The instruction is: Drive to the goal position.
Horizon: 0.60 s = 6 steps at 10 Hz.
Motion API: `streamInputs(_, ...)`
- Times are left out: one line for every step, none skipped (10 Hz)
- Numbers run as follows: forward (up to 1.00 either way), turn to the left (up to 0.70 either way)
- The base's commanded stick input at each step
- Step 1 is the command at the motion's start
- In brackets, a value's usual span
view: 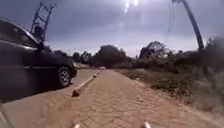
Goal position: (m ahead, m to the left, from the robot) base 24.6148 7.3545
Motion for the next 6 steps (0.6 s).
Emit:
streamInputs(0.7,-0.35)
streamInputs(0.7,-0.35)
streamInputs(0.7,-0.35)
streamInputs(0.7,-0.35)
streamInputs(0.7,-0.22)
streamInputs(0.7,-0.05)
